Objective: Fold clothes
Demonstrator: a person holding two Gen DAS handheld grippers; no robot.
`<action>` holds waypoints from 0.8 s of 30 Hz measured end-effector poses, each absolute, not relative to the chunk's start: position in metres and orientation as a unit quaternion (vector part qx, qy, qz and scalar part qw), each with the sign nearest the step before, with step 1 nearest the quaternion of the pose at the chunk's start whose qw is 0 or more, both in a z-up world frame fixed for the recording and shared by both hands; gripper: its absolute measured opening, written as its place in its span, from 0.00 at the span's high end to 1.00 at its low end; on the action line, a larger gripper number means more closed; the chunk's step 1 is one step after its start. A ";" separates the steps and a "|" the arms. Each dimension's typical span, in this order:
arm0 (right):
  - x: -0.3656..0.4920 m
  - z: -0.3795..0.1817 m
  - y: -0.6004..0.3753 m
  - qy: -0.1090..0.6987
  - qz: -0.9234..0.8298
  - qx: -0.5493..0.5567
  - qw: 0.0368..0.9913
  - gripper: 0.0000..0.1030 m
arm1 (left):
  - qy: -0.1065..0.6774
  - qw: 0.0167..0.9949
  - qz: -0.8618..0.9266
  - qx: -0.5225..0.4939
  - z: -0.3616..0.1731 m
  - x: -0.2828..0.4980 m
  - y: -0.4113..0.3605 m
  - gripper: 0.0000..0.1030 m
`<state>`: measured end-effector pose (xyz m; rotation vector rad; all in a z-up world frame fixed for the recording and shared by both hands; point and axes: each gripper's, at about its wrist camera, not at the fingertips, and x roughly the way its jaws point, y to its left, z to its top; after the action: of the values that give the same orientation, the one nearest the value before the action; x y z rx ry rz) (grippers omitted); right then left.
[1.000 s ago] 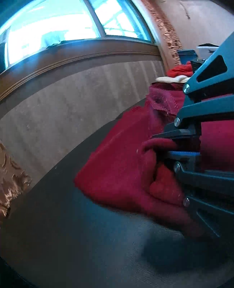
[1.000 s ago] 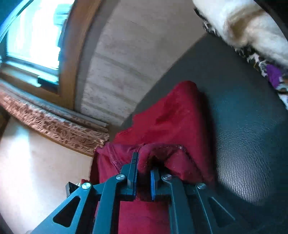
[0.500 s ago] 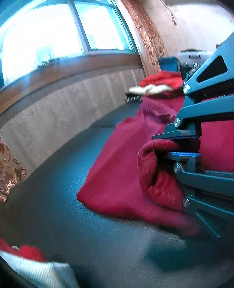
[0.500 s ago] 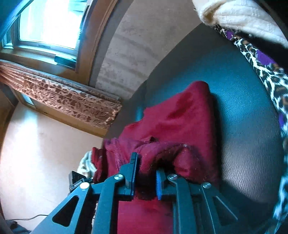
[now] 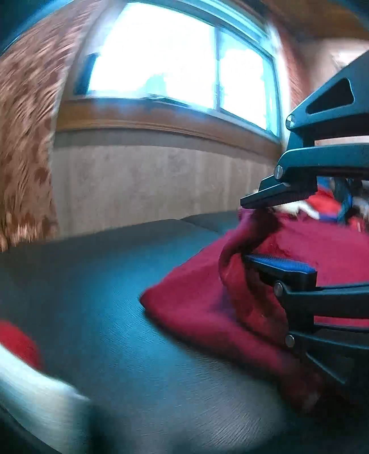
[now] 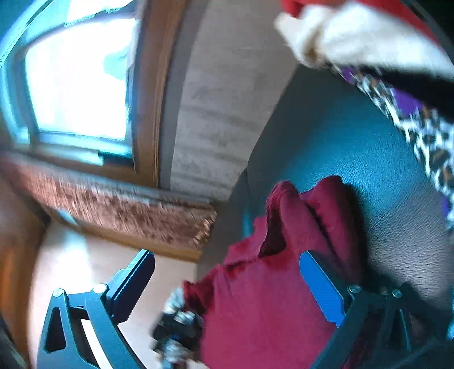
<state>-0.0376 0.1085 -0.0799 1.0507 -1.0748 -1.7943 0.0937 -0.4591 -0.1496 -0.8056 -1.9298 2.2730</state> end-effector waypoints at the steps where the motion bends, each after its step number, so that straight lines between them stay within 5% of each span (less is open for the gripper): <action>1: -0.033 -0.070 0.103 -0.395 -0.723 0.409 0.393 0.00 | -0.624 0.021 0.736 -0.263 -0.149 0.094 -0.461 0.66; 8: -0.011 -0.027 0.061 -0.090 -0.854 0.367 0.358 0.00 | -0.379 -0.059 0.867 -0.317 -0.099 0.101 -0.449 0.50; 15: -0.032 -0.051 0.047 -0.009 -0.863 0.380 0.332 0.07 | -0.263 -0.051 0.877 -0.399 -0.120 0.048 -0.430 0.49; 18: -0.045 -0.053 0.041 0.004 -0.861 0.385 0.333 0.21 | -0.258 -0.055 0.872 -0.412 -0.136 0.032 -0.427 0.49; 19: -0.049 -0.054 0.039 0.008 -0.860 0.387 0.334 0.32 | -0.257 -0.057 0.871 -0.414 -0.141 0.027 -0.427 0.50; 21: -0.055 -0.057 0.030 0.038 -0.855 0.398 0.329 0.56 | -0.264 -0.060 0.873 -0.405 -0.141 0.028 -0.429 0.65; 22: -0.056 -0.059 0.025 0.056 -0.852 0.405 0.326 0.77 | -0.268 -0.061 0.874 -0.400 -0.141 0.030 -0.430 0.86; 23: -0.055 -0.060 0.021 0.065 -0.850 0.407 0.328 0.89 | -0.275 -0.064 0.875 -0.394 -0.140 0.035 -0.432 0.91; 24: -0.055 -0.060 0.018 0.074 -0.848 0.409 0.329 0.89 | -0.283 -0.068 0.875 -0.388 -0.139 0.039 -0.434 0.92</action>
<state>-0.0546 0.0182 -0.0603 1.0708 0.1946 -2.2180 0.0392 -0.4341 -0.1391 -1.2740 -0.9288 2.8733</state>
